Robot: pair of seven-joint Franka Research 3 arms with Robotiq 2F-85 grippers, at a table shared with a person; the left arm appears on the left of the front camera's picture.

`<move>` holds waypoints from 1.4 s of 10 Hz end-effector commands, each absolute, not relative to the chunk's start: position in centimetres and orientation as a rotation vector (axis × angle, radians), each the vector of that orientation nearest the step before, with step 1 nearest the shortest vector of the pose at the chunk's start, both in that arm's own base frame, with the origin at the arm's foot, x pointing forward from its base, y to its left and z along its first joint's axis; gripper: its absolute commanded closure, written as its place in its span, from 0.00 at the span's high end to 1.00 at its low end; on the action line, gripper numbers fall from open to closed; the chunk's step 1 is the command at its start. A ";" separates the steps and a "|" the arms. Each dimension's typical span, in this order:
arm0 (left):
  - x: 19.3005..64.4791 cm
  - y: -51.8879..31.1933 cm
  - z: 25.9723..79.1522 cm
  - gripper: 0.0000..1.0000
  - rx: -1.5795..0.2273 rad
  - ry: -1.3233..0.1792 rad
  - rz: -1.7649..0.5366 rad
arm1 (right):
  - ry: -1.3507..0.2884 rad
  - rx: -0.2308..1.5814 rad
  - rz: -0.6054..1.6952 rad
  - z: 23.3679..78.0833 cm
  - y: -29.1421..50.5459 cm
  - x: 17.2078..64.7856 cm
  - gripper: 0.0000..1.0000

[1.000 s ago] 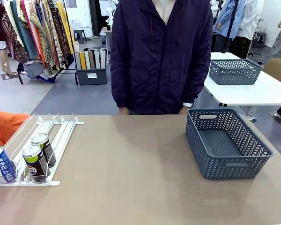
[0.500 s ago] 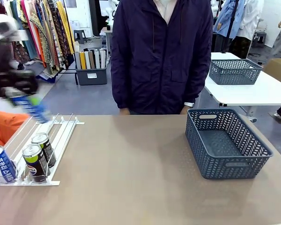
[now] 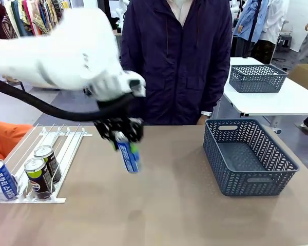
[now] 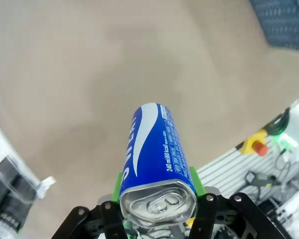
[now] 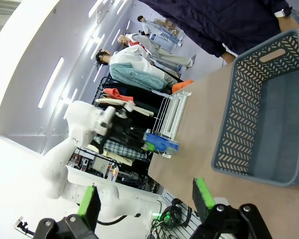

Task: Retrieve and store the cans from the dispenser.
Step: Pick up one can from the Automatic Can Dispenser and place it in the middle of the table.

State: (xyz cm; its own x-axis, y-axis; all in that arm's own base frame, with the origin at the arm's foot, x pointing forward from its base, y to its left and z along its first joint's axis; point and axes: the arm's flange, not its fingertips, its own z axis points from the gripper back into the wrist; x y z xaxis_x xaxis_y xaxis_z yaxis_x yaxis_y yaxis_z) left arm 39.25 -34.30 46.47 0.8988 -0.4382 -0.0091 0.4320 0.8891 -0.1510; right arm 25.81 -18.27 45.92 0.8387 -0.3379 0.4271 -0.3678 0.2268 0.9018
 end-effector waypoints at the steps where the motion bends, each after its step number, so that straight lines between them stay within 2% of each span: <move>1: 40.4 -37.1 45.0 0.00 -0.115 0.033 -0.520 | -0.650 1.390 0.019 46.4 -18.2 26.1 1.00; 4: 41.4 -39.1 41.6 0.00 -0.087 0.005 -0.484 | -0.650 1.390 0.019 46.4 -18.2 26.1 1.00; 10: 42.5 -39.2 40.5 0.00 -0.027 -0.009 -0.428 | -0.650 1.390 0.019 46.4 -18.2 26.1 1.00; 11: 42.5 -39.3 40.4 0.02 -0.021 -0.005 -0.434 | -0.650 1.390 0.019 46.4 -18.2 26.1 1.00; 12: 42.4 -39.3 40.5 0.45 -0.017 -0.001 -0.438 | -0.650 1.390 0.019 46.4 -18.2 26.1 1.00; 13: 42.3 -39.2 40.7 1.00 -0.015 -0.012 -0.441 | -0.650 1.390 0.019 46.4 -18.2 26.1 1.00; 14: 42.0 -39.1 41.2 1.00 -0.013 -0.032 -0.440 | -0.650 1.390 0.019 46.4 -18.2 26.1 1.00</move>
State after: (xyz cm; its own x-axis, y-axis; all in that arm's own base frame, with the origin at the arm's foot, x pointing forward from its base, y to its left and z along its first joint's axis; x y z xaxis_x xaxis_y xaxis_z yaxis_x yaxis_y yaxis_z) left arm 42.15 -39.08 40.26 0.8958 -0.4444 0.0055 0.4443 0.8950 -0.0406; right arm 25.80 -18.28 45.93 0.8386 -0.3381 0.4271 -0.3678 0.2270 0.9018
